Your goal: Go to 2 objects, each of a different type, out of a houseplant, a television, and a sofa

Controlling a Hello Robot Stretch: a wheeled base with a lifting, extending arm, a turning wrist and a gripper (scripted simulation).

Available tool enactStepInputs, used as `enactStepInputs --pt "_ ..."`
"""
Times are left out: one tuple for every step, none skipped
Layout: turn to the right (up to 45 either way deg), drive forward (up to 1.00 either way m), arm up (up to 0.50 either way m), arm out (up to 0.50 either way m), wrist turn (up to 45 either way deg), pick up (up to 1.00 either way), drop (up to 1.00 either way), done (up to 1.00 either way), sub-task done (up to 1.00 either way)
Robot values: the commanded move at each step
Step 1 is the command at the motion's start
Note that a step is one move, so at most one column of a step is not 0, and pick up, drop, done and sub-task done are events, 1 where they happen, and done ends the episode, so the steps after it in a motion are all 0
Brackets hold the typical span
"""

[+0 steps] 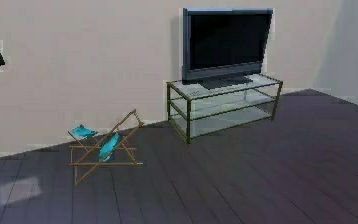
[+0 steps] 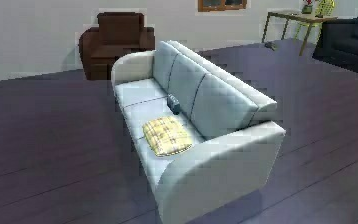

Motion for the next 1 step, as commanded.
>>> enactStepInputs --pt "-36.0 0.00 0.00 0.00 0.0 0.00 0.00 0.00 0.00"
